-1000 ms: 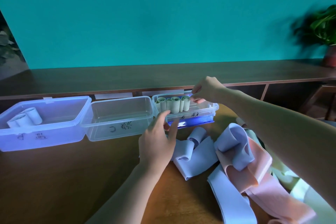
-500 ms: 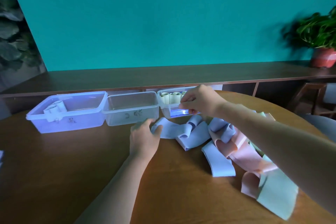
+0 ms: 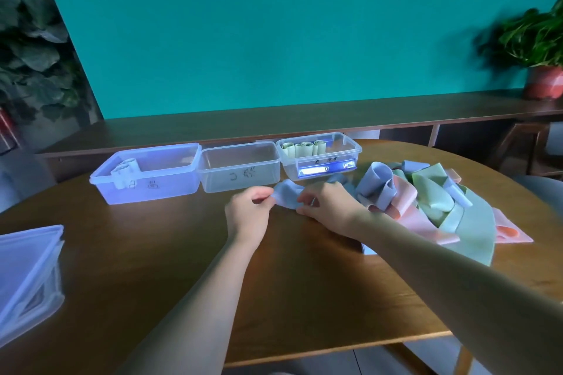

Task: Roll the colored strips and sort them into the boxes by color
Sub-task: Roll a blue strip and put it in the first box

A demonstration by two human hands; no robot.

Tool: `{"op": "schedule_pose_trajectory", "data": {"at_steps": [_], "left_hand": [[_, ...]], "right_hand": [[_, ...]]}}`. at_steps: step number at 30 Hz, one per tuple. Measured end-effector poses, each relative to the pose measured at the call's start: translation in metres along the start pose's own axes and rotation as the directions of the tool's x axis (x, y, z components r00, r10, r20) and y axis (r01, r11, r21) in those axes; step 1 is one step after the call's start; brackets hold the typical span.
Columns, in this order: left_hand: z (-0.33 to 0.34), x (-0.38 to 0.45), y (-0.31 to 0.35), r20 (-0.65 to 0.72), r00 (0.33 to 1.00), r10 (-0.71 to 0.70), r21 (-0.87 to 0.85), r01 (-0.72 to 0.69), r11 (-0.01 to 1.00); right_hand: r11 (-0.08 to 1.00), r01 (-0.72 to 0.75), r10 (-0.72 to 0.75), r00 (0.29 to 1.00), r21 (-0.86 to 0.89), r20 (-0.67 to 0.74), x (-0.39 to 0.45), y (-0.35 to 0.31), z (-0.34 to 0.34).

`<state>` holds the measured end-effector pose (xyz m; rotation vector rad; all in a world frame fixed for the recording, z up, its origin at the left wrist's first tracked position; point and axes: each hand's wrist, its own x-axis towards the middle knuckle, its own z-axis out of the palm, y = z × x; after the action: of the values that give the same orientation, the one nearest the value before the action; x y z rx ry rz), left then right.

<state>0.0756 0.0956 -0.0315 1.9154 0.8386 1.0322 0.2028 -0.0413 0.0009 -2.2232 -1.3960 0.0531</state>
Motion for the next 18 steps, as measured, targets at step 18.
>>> {"op": "schedule_pose_trajectory", "data": {"at_steps": [18], "left_hand": [[-0.13, -0.023, 0.069, -0.057, 0.97, 0.237, -0.188, -0.244, 0.951]], "right_hand": [[0.903, 0.183, -0.103, 0.97, 0.388, -0.219, 0.003, -0.116, -0.028]]}}
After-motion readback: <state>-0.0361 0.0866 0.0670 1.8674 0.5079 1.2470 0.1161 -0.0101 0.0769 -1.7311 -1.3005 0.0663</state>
